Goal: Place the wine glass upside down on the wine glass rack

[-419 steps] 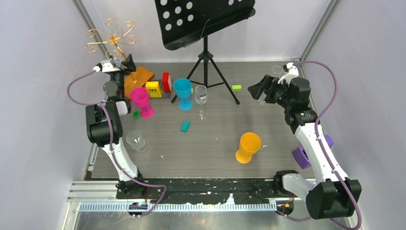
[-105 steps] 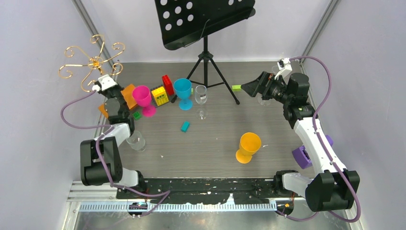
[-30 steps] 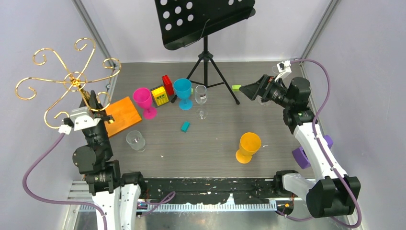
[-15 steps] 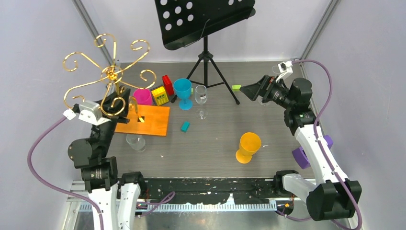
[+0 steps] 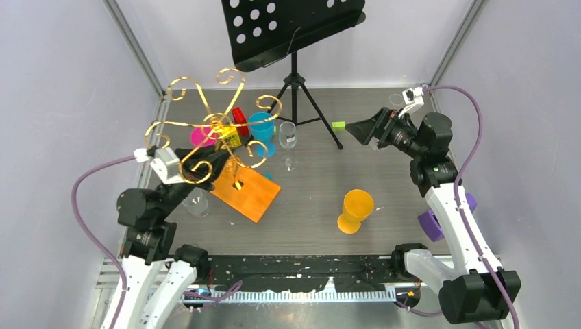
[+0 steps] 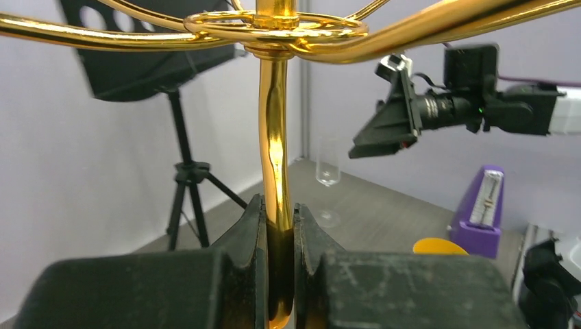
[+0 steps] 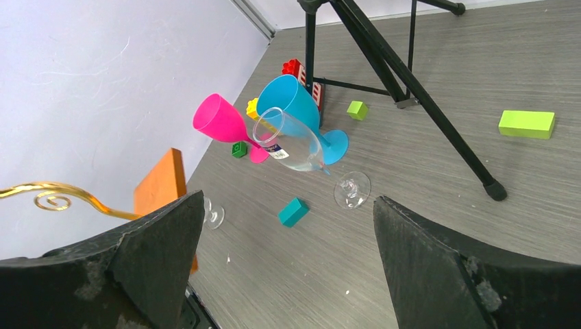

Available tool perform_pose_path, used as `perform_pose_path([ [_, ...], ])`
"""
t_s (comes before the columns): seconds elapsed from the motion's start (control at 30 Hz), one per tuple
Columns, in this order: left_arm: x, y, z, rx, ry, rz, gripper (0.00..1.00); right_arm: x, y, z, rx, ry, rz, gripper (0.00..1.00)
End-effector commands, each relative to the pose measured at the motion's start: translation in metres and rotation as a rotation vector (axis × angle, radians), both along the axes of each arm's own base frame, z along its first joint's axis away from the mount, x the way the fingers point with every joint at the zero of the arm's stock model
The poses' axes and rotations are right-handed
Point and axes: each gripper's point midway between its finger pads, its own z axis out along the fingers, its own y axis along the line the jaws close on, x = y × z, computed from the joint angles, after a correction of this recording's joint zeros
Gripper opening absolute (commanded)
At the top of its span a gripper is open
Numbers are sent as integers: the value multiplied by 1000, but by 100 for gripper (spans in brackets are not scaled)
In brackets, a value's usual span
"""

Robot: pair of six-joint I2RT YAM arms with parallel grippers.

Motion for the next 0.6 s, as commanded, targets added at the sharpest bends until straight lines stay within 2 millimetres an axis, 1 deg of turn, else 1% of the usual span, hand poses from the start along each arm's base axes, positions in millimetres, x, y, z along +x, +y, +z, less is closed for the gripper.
perform_pose_path([
  [0.0, -11, -12, 42, -37, -231, 10, 0, -5, -4, 24, -20, -59, -26, 100],
  [0.2, -12, -64, 23, -63, -222, -120, 0, -8, -10, 32, -55, -72, -55, 100],
  [0.3, -18, -87, 6, -75, -213, -184, 0, -11, -13, 38, -75, -80, -70, 100],
  [0.33, -18, -91, 0, -81, -210, -189, 0, -12, -16, 42, -87, -95, -90, 100],
  [0.43, -18, -96, -11, -123, -227, -203, 0, -14, -28, 43, -117, -88, -159, 100],
  [0.5, -17, -100, -19, -146, -220, -212, 0, -13, -40, 46, -142, -88, -235, 100],
  [0.57, -14, -101, -23, -174, -207, -204, 0, -14, -48, 48, -156, -80, -275, 99],
])
